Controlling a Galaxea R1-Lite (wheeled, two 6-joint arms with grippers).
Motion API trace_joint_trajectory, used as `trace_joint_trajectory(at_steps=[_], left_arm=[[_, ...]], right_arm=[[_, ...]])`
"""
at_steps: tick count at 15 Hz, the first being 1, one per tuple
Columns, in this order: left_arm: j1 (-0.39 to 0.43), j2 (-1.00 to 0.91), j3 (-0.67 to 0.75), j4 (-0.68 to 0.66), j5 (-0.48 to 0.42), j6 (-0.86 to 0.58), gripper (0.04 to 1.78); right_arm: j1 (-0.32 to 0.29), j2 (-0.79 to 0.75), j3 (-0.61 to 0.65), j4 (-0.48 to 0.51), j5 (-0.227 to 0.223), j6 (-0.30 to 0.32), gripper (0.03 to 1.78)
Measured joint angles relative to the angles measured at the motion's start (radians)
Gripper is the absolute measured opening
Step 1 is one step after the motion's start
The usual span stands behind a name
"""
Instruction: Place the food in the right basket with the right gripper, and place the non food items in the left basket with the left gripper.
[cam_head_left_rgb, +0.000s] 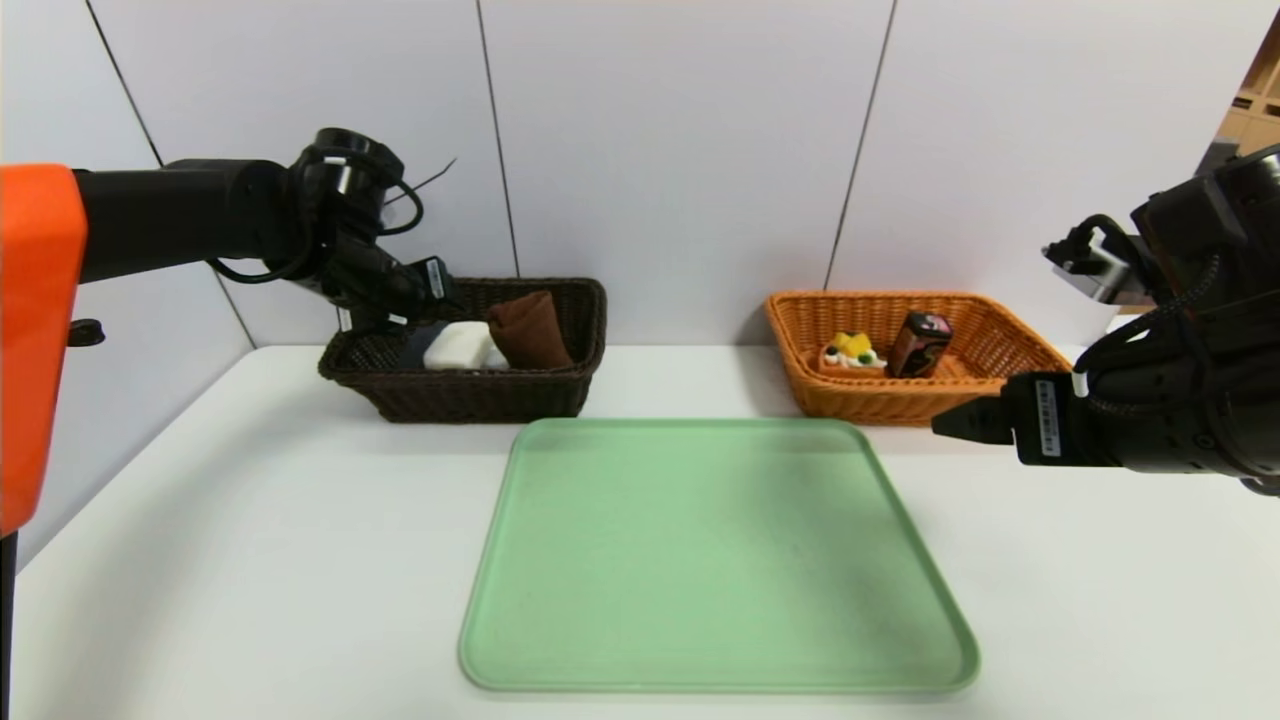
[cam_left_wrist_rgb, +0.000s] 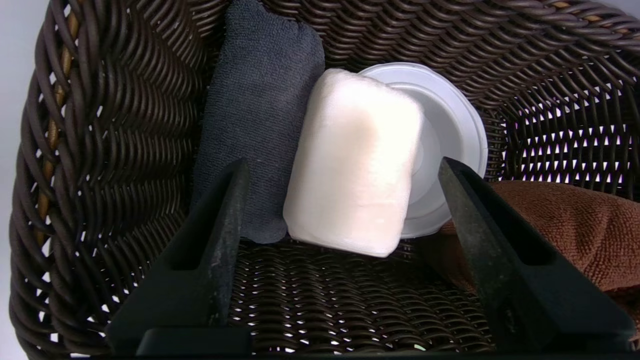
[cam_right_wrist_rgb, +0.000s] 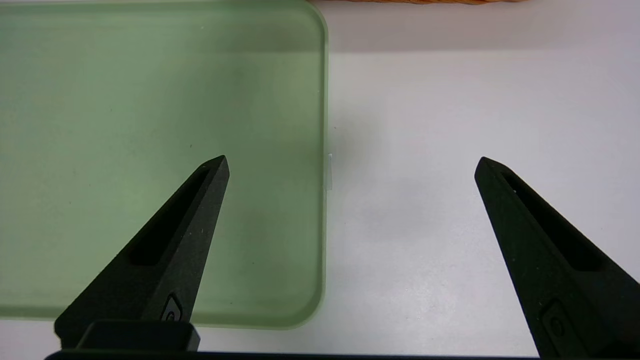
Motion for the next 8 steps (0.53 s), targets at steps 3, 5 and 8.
trace_joint_trajectory(at_steps=[3, 5, 8], left_arm=[[0.002, -0.024, 0.000, 0.001, 0.002, -0.001, 1.47], [0.001, -0.080, 0.000, 0.008, 0.001, 0.010, 1.52], [0.001, -0.213, 0.046, 0.009, 0.001, 0.096, 1.58]], right_arm=[[-0.003, -0.008, 0.000, -0.003, -0.003, -0.001, 1.70], [-0.013, -0.010, -0.005, -0.053, -0.004, -0.014, 1.70], [-0.073, -0.012, -0.009, -0.170, -0.001, -0.144, 1.70]])
